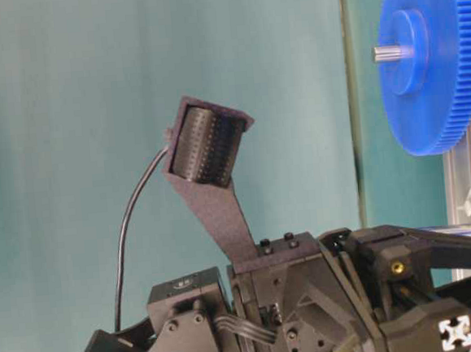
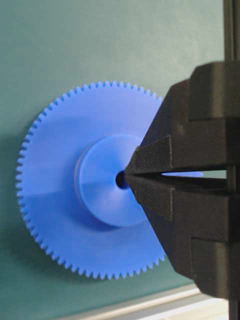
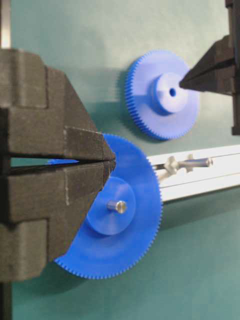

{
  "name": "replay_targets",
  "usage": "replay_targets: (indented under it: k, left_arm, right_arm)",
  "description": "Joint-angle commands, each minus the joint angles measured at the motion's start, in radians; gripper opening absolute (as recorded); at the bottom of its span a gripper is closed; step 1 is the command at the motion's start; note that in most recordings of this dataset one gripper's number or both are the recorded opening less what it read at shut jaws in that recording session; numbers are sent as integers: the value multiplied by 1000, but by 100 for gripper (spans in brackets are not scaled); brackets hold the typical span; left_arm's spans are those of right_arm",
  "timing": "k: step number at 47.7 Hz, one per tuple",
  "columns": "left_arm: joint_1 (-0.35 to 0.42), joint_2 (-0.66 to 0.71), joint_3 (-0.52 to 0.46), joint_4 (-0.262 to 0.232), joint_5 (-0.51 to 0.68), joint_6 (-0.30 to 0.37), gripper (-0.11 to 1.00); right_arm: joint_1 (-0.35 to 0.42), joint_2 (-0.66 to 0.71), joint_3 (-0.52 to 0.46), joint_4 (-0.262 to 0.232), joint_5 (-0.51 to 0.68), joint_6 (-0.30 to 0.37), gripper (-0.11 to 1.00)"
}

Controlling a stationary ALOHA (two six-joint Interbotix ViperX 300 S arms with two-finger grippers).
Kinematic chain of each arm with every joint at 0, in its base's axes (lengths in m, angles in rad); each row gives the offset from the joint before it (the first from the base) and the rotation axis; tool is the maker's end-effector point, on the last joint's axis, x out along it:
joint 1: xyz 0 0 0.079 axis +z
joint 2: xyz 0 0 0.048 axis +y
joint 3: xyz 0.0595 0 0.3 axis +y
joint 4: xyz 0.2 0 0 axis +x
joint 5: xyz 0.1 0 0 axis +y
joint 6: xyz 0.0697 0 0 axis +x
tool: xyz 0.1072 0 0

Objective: Insert the small gear onto the shaft.
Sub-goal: 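Lower the left gripper and close it on the small gear's hub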

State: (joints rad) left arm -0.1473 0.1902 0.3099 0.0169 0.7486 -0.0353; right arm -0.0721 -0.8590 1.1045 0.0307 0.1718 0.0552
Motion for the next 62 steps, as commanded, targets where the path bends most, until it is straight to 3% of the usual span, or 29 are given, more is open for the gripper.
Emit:
replay_targets:
  k: [1,14,20,26,34,38,62]
  left_arm:
    - [-5,-17,-15,3,-3,0,-1]
    - [-5,-15,-9,3,-38,0,0]
    - [-3,-14,-5,3,-66,0,7]
    - [-5,-6,3,3,-64,-6,31]
    - [-3,0,3,3,-60,-14,80]
    - [-3,3,3,3,-61,-9,93]
    - [0,26,0,3,-41,-15,92]
  right_arm:
    - [-2,3,-20,2,-5,9,3]
    - [-2,0,-15,2,-6,9,3]
    - [-2,-3,-12,2,-9,9,3]
    - [-2,-3,-12,2,-9,9,3]
    - [-2,-5,-9,2,-9,11,3]
    - [-2,-5,-8,2,-9,11,3]
    - [-2,-6,-8,2,-12,21,3]
